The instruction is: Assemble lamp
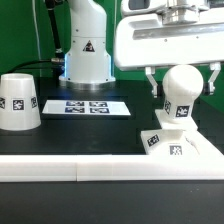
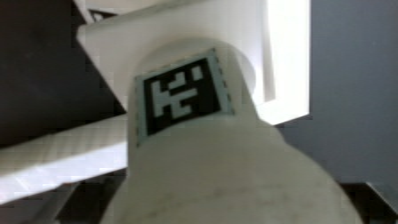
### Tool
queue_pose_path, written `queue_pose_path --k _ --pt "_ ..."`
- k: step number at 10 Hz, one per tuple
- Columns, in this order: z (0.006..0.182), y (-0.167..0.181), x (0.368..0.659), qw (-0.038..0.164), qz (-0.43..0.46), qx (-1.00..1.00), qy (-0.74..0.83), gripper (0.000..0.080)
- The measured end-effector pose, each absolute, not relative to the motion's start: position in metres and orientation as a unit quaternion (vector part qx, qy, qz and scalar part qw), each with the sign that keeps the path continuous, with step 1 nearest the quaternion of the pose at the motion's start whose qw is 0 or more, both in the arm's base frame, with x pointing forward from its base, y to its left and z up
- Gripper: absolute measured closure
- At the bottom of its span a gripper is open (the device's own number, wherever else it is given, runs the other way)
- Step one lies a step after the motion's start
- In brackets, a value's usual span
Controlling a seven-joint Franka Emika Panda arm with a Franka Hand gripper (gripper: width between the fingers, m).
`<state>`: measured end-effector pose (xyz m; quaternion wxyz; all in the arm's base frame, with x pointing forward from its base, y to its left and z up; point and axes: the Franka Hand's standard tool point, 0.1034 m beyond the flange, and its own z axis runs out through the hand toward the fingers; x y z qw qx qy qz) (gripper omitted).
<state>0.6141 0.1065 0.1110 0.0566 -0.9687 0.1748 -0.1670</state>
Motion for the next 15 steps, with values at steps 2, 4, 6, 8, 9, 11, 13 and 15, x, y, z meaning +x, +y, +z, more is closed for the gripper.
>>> queue_pose_path --k 2,4,6,8,9,11,13,15 --pt "0.11 0.111 0.612 0.077 -0.157 -0.951 0.255 0.022" --pt "0.108 0.113 0.609 0.095 -0.142 -0.925 0.338 0.022" --pt "0.108 0.112 0.609 0.107 -0.135 -0.905 0.389 0.022" --pt "0.107 0.113 0.608 0.112 -0.131 -0.896 0.409 0.0112" --pt "0.108 0.112 0.609 0.11 -0.134 -0.903 0.393 0.0112" --pt "0.113 0.109 0.613 0.098 -0.156 -0.935 0.303 0.0102" --pt "0.123 0.114 0.61 0.092 -0.165 -0.952 0.239 0.0101" --pt "0.133 0.112 0.594 0.09 -0.164 -0.957 0.221 0.0101"
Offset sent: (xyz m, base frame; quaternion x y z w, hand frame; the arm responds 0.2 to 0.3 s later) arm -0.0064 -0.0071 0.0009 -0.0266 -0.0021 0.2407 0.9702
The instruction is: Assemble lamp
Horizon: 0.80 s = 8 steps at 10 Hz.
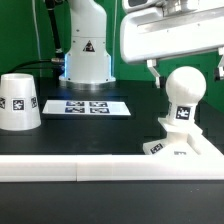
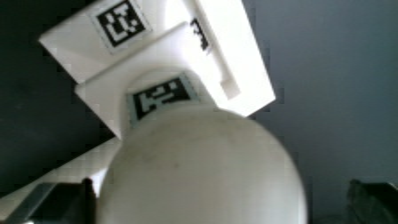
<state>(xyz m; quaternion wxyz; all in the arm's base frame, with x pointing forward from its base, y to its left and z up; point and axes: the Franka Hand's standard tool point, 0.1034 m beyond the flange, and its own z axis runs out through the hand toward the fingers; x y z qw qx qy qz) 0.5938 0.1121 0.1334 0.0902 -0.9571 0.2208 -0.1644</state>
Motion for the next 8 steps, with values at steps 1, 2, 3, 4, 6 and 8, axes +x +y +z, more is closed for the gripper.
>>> queue_pose_path --k 1,2,3,4,6,8 --pt "0.139 0.105 0.586 0.092 -0.163 -0.955 0.231 0.0101" --pt "0.144 0.103 0.578 0.094 -0.163 -0.954 0.233 0.0101" --pt "0.143 0.104 0.577 0.093 -0.162 -0.955 0.232 0.0101" --pt "0.142 0.104 0.578 0.093 -0.161 -0.955 0.232 0.0101" --pt "0.141 0.104 0.578 0.092 -0.161 -0.955 0.232 0.0101" --pt "0.133 0.111 0.57 0.082 -0.153 -0.966 0.192 0.0101"
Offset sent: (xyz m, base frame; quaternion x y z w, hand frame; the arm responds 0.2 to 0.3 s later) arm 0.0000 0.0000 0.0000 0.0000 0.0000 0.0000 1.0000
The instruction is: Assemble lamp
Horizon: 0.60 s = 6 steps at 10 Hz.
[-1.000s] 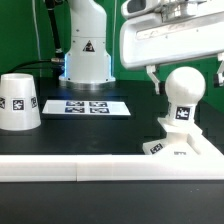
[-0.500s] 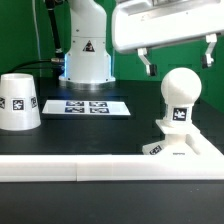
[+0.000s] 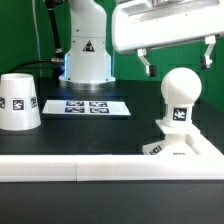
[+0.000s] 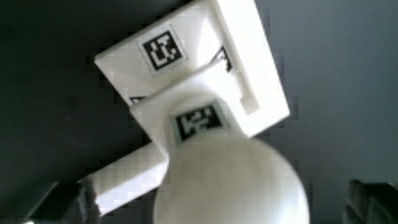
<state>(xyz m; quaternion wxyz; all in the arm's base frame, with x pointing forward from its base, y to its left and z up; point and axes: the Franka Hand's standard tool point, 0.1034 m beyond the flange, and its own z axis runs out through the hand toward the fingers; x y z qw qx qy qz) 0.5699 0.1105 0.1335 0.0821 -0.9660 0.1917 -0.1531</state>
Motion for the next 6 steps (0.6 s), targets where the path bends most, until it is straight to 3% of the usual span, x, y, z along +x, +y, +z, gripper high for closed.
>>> queue_pose_path --k 3,6 --pt "0.124 0.083 0.53 0.061 -0.147 -0.977 0.142 0.0101" --pt "0.111 0.032 0.516 0.04 -0.155 -0.976 0.146 0.0101"
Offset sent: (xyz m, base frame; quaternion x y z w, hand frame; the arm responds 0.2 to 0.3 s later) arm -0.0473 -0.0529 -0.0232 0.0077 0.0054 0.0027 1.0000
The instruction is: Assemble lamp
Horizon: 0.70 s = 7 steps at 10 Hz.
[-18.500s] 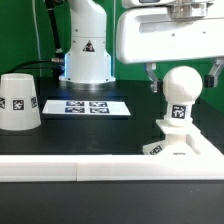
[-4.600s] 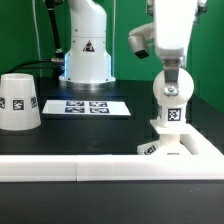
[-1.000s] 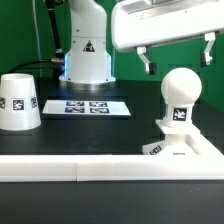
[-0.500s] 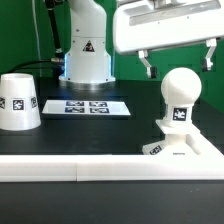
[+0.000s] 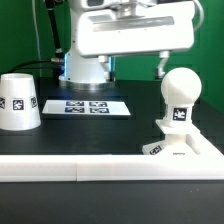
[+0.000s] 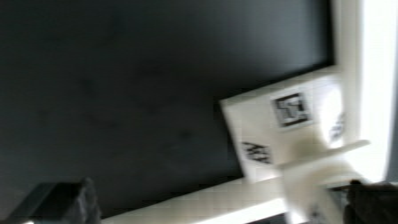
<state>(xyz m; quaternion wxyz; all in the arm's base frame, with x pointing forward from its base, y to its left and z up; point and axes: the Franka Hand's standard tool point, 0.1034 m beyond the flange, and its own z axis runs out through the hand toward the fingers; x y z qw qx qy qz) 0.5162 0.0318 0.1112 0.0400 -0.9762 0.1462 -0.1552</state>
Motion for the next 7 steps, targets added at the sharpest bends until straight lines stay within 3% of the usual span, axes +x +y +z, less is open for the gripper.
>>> queue_pose_path --k 2,7 --pt "0.111 0.034 0.517 0.04 -0.155 -0.977 0.142 0.0101" --pt "0.112 -0.012 0.508 0.029 -0.151 -0.975 0.158 0.0101"
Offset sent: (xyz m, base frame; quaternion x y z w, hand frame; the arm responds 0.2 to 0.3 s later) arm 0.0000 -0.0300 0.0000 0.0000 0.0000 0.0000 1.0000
